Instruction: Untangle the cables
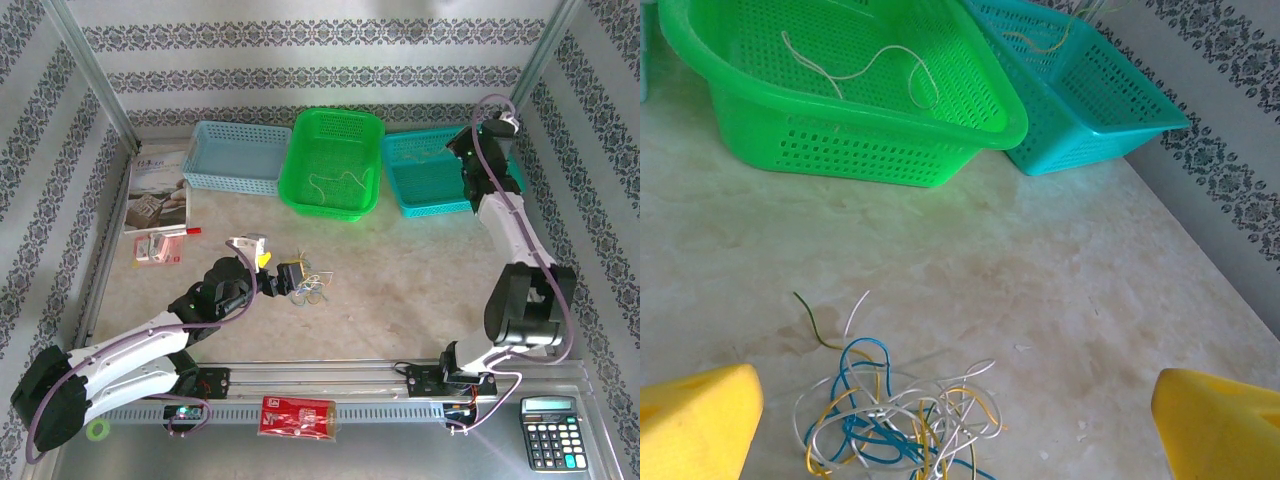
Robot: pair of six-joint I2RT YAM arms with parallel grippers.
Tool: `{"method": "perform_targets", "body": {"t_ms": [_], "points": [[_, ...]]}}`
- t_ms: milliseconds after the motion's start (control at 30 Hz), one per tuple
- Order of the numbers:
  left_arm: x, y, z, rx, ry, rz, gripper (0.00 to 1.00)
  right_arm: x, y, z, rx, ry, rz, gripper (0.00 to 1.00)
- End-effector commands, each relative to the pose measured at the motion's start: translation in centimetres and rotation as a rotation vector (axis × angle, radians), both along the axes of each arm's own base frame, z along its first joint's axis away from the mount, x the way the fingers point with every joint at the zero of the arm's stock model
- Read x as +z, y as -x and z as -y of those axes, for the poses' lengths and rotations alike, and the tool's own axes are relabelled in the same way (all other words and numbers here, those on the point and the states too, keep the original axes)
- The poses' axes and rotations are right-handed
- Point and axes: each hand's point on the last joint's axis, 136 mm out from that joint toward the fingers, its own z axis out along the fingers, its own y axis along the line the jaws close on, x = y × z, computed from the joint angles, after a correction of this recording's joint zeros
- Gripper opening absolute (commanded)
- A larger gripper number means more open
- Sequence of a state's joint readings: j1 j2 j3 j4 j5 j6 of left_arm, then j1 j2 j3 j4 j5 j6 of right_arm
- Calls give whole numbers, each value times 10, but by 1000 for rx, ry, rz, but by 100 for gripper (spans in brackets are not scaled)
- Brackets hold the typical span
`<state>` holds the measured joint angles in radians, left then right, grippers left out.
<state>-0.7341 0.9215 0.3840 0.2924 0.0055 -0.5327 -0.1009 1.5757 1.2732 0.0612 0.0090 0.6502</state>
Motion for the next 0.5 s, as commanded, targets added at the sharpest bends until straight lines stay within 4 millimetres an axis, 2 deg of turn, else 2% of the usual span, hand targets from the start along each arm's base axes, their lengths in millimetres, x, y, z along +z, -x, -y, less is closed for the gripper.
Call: {"method": "perform_targets", "body": {"t_ms": [0, 67, 100, 133, 300, 467], "points": [[11, -1, 4, 2, 15, 1, 100, 13, -21, -5, 64, 51, 35, 16], [10, -1, 5, 1, 15, -1, 100, 7, -26, -11, 102, 43, 15, 40], [11, -1, 5, 1, 15, 0, 100, 8, -26, -14, 119, 37, 21, 48], [10, -1, 5, 0, 16, -1, 100, 10, -25, -19, 142, 32, 28, 51], [7, -3, 8, -7, 16, -6, 100, 26, -11, -41, 235, -7, 71, 53], [0, -2, 12, -19, 13, -34, 100, 34, 18, -76, 325, -63, 102, 54]]}}
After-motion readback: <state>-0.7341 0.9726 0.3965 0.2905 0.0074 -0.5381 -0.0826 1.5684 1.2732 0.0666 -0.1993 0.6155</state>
